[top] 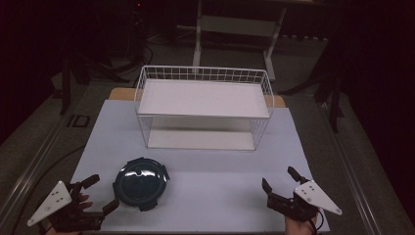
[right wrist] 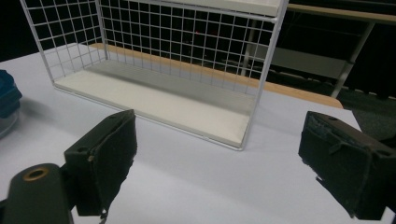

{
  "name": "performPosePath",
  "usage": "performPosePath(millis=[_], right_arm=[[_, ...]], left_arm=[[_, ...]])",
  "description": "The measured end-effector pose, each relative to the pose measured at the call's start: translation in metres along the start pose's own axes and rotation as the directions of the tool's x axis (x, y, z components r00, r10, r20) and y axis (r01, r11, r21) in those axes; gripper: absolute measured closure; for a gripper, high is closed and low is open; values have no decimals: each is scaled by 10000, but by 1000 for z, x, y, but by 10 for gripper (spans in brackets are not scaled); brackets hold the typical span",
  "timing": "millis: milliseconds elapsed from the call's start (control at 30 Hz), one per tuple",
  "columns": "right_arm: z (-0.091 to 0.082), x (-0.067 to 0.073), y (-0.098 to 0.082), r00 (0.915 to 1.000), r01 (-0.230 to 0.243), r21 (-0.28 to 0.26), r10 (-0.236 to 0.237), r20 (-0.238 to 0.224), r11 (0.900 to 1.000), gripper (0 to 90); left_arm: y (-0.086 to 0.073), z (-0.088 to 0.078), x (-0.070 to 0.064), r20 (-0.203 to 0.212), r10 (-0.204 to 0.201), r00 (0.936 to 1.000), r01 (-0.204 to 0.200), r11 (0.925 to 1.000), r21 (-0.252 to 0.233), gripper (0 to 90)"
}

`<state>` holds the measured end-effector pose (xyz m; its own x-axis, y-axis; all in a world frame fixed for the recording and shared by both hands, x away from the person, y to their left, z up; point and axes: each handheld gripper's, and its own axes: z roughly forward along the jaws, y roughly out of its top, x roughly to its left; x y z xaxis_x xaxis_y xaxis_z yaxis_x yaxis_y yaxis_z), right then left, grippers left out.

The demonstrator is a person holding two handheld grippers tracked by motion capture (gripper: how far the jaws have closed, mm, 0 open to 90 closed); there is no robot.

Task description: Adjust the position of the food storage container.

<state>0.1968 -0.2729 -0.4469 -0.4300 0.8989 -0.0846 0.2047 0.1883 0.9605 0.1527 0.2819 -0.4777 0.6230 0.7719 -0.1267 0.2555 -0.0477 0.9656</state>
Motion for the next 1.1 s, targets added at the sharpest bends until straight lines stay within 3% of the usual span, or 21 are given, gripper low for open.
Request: performPosePath(millis=[233,367,433,500,633,700,867,1000,1100], right_arm=[[-2,2,2,9999,-29,-87,28,-133,10000,113],[-2,2,3,9998,-66,-93,65,-167,9999,113],[-1,2,3,9998,-99,-77,97,-186,9999,113],[-1,2,3,9997,-139,-90,137,-208,9999,113],[-1,2,3,9997,-141,-69,140,-216,9999,113],[0,3,3,9996,-155,-48,153,-254,9999,113],[0,3,3,9993,-166,-38,165,-325,9999,113],[1,4,2,9992,-151,-14,150,-373,9999,113],[1,3,2,9989,-192,-20,191,-420,9998,113]], left_arm=[[4,-1,-3,112,50,9999,-49,9999,-102,0],[10,-2,-5,321,318,9990,-320,9995,80,0],[16,-4,-3,534,238,9983,-252,9994,245,0],[22,-8,2,737,-89,9972,62,9993,358,0],[29,-15,10,484,-55,9988,28,9984,566,0],[30,-17,12,158,201,9997,-213,9965,806,0],[21,-13,25,117,63,9999,-80,9887,1495,0],[6,-9,36,79,467,9989,-473,9767,2092,176],[-2,-8,44,47,465,9989,-462,9694,2409,340]])
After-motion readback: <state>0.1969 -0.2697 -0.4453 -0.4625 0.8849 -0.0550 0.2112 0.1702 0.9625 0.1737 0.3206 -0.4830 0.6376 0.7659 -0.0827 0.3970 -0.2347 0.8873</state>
